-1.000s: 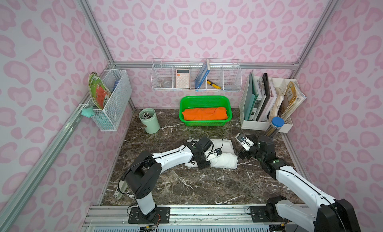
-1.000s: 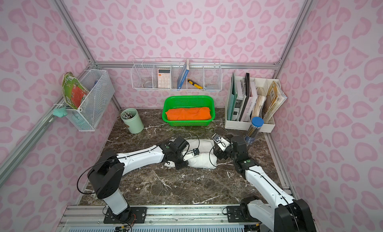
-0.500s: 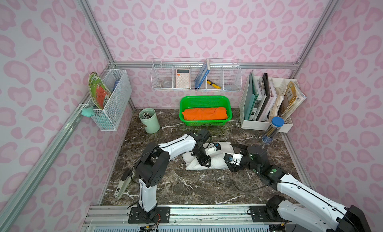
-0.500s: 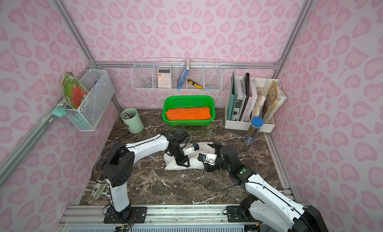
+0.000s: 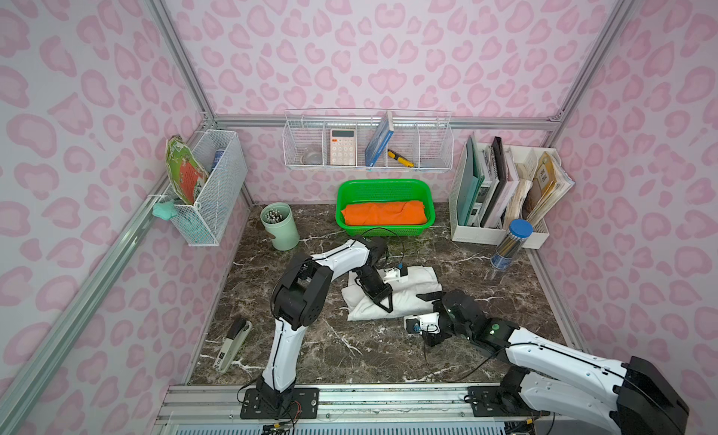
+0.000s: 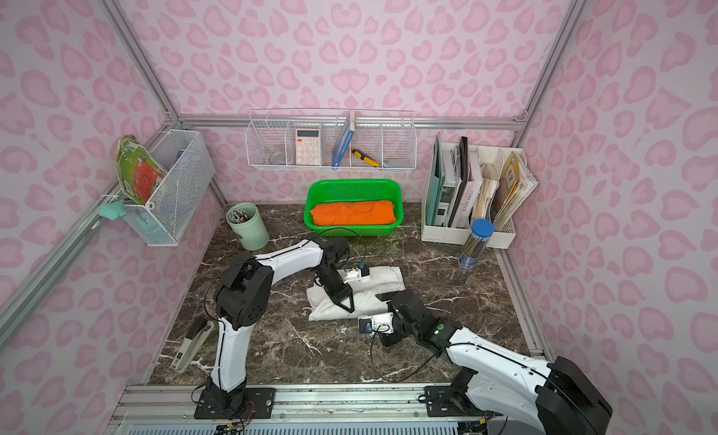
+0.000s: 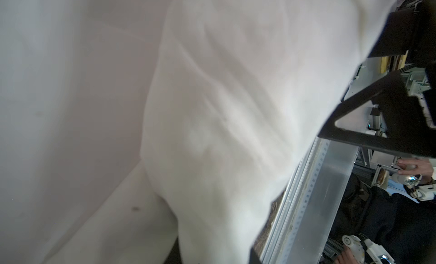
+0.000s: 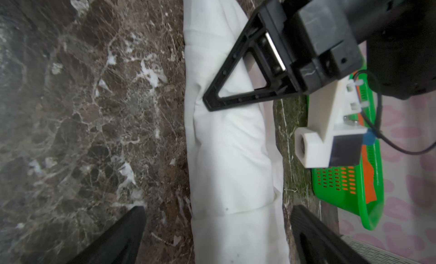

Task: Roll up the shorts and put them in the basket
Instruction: Roll the shorts at the center of the board.

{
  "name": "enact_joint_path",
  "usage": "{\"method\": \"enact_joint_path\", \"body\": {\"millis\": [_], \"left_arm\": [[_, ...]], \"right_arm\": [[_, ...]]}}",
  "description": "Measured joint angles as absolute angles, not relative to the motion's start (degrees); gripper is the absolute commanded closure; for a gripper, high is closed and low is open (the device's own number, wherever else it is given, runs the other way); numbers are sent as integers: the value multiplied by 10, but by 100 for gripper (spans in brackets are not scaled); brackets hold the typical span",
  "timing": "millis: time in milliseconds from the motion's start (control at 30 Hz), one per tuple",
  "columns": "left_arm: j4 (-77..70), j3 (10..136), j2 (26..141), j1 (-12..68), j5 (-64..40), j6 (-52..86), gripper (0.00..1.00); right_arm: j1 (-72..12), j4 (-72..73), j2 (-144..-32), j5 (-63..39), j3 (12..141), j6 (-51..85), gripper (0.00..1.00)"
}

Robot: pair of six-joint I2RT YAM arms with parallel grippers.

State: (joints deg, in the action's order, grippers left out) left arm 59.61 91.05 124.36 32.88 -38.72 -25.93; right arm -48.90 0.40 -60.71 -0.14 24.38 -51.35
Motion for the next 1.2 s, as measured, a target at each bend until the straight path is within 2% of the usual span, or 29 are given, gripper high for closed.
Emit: {"method": "enact_joint_path", "body": {"millis": [367, 600, 767, 900, 933, 967, 1033, 1067, 1200], "left_arm": [[639, 944, 1290, 318, -421, -262, 93], [638, 939, 1287, 317, -423, -260, 87], [627, 931, 1274, 319, -405, -256, 83], [627, 931, 1272, 318, -397, -253, 81], [627, 931, 1271, 318, -396, -252, 80], [627, 931, 1271, 318, -394, -252, 79], [627, 930, 1269, 318, -391, -250, 73], [626, 929, 1267, 318, -390, -249, 69], [606, 910, 1242, 319, -375, -235, 43]], "right_arm": [[-481, 63, -733, 46, 268, -528, 6], [-452, 63, -780, 19, 289, -536, 17], [-441, 72, -809, -6, 296, -538, 29], [-436, 95, -841, -24, 307, -535, 36], [-434, 101, -846, -29, 308, -534, 40], [-432, 105, -850, -35, 308, -533, 49], [-426, 106, -858, -48, 310, -531, 90], [-424, 104, -860, -50, 310, -531, 100], [-418, 91, -861, -64, 313, -530, 100]]}}
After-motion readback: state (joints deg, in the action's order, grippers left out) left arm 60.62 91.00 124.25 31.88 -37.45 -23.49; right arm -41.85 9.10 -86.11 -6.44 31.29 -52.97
